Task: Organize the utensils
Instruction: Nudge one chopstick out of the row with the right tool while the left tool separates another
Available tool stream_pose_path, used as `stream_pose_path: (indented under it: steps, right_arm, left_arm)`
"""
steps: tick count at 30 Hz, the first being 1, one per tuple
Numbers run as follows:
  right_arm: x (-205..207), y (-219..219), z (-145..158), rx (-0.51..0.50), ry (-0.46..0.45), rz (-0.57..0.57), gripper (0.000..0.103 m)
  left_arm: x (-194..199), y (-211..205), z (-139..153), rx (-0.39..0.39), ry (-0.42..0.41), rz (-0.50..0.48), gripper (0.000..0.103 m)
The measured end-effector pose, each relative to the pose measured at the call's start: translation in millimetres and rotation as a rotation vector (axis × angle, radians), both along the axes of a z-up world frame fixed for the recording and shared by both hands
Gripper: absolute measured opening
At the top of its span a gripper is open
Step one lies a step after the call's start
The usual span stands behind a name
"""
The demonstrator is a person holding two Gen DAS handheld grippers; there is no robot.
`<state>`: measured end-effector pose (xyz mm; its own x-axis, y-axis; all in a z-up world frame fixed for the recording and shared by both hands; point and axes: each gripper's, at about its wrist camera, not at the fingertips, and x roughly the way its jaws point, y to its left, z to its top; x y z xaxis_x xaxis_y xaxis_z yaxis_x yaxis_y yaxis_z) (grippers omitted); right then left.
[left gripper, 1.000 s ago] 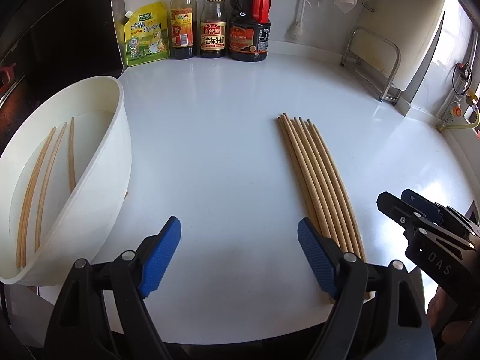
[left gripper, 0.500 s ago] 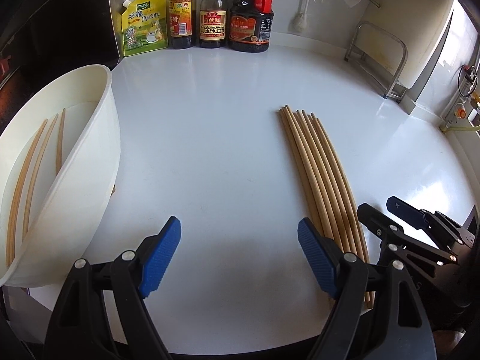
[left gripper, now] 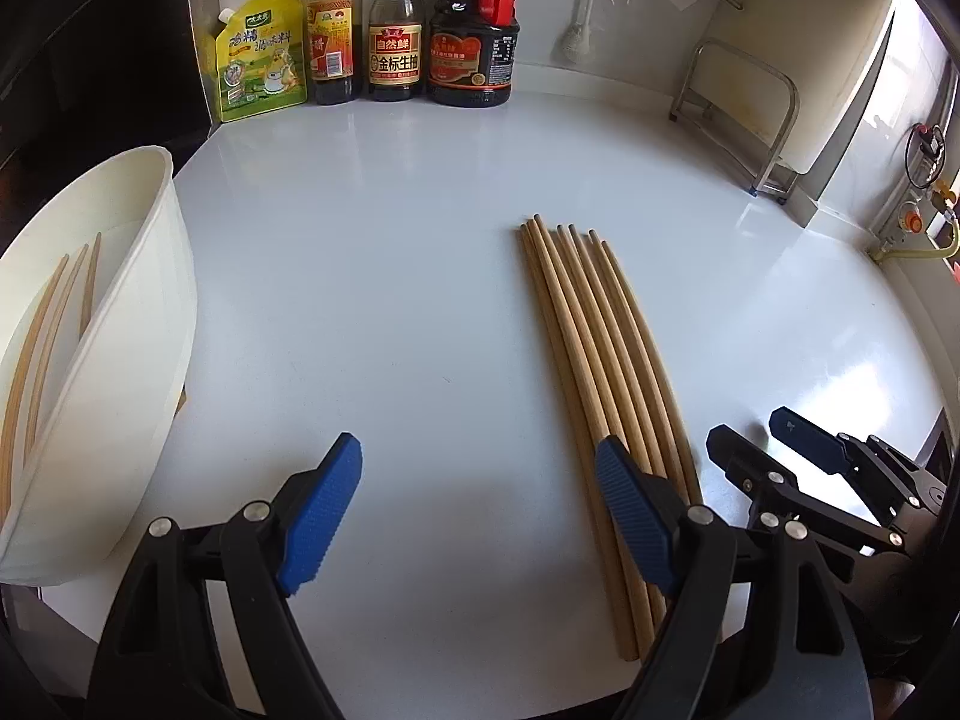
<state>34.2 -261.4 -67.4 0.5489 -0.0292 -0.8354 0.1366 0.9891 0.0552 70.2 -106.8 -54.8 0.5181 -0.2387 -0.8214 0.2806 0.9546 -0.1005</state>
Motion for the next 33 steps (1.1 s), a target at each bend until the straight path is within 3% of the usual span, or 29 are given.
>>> stream_pose_path:
  steps: [9, 19, 33]
  right_arm:
    - [4, 17, -2, -0.024, 0.009, 0.054, 0.051]
    - [0, -9, -4, -0.036, 0.015, -0.007, 0.051]
    - [-6, -25, -5, -0.015, 0.006, -0.035, 0.051]
  left_arm:
    - [3, 10, 1, 0.001, 0.000, 0.031, 0.079]
    - [4, -1, 0, -0.003, 0.005, 0.009, 0.079]
    - [11, -13, -12, 0.050, -0.011, 0.022, 0.083]
